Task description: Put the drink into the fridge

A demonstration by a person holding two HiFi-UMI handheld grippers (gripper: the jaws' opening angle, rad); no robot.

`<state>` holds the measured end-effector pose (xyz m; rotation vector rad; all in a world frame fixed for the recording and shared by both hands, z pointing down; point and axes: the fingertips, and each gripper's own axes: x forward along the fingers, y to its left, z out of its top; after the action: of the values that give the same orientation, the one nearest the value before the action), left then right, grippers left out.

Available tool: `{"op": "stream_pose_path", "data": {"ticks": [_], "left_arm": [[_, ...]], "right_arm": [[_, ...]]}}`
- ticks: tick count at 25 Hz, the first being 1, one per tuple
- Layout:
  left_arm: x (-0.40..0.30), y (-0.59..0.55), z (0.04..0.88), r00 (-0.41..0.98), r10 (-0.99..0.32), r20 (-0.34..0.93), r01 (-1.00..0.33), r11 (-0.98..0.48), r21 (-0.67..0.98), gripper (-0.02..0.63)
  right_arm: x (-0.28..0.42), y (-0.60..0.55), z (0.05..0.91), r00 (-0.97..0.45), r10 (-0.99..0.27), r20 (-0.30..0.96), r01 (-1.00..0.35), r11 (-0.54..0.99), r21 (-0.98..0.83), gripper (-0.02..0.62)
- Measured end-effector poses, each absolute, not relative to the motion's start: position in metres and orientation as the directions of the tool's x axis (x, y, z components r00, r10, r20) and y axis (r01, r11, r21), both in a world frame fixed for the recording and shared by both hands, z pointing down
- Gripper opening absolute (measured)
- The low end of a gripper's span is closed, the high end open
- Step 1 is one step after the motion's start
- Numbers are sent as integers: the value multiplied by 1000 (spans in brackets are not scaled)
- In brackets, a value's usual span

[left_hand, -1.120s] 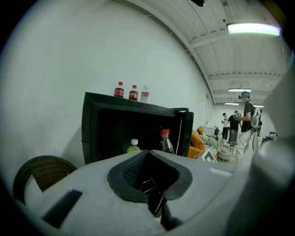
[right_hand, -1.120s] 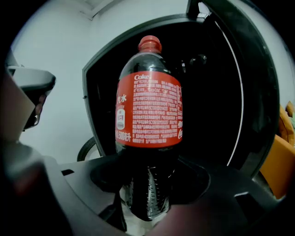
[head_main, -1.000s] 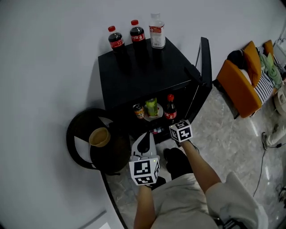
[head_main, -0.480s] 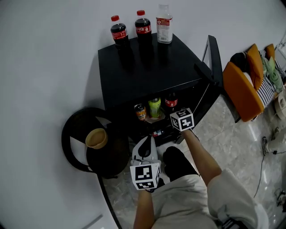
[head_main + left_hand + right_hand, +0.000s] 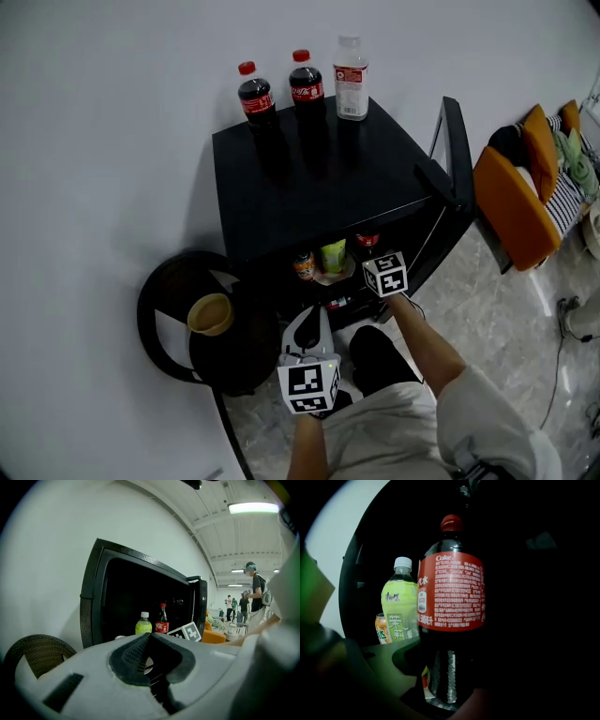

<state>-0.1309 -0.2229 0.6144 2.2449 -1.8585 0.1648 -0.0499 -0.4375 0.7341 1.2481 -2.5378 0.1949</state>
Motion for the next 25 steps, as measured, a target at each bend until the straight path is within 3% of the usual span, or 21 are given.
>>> {"op": "stream_pose_path", "data": {"ticks": [15, 25], "left_arm": [[-133, -248, 620, 181, -947, 264, -981, -156, 114, 9], [-112, -243, 586, 225, -923, 312, -973, -197, 121, 9]], "right_arm": [[-53, -449, 748, -557, -802, 217, -818, 574, 23, 264], [-36, -419, 763, -522, -764, 380, -833, 553, -32, 264]]}}
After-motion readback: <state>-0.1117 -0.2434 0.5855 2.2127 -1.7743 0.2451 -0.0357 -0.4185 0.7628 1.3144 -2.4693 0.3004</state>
